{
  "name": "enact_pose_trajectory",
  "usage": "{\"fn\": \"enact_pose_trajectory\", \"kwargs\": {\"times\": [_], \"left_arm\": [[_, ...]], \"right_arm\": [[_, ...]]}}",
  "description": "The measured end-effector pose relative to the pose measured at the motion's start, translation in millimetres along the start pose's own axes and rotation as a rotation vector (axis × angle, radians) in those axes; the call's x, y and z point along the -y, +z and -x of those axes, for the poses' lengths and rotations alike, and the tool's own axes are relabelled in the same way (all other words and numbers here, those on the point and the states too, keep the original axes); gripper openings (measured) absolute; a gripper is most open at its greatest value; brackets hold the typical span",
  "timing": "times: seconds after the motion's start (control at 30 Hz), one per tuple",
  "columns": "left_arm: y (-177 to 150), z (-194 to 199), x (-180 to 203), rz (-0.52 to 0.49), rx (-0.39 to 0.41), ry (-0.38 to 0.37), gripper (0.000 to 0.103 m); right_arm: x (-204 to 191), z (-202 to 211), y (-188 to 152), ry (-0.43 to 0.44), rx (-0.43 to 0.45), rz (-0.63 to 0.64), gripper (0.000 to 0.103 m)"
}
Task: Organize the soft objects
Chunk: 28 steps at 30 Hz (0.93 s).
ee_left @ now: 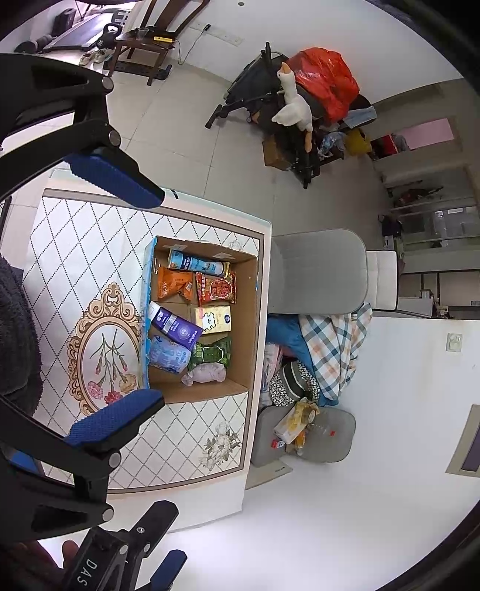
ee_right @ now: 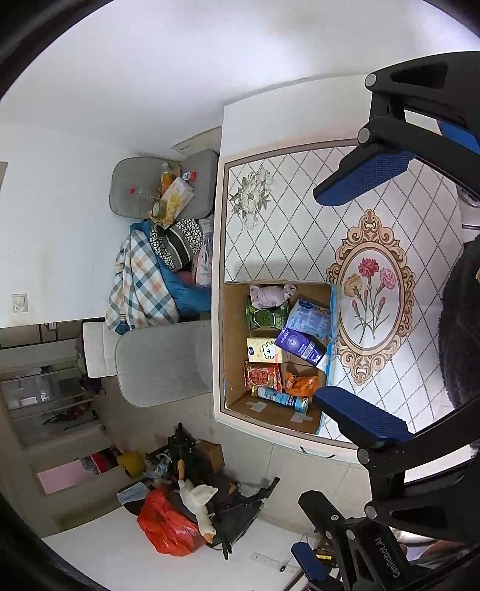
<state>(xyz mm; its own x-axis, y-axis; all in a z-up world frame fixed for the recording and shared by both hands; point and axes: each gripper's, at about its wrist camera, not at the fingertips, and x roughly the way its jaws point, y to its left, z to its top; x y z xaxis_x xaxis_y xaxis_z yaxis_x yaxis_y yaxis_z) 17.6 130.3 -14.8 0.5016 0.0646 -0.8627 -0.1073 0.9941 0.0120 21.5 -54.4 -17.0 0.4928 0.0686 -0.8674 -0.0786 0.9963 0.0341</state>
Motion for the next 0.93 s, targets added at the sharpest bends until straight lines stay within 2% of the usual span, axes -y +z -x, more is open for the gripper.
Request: {"fn": "enact_pose_trajectory", "kwargs": {"times": [0.93], "left_arm": [[-8.7, 2.4, 2.0, -0.002, 0.008, 0.0, 0.1]], "right_arm": [[3.1, 3.2, -5.6, 0.002, -0.002, -0.001, 0.1]]}}
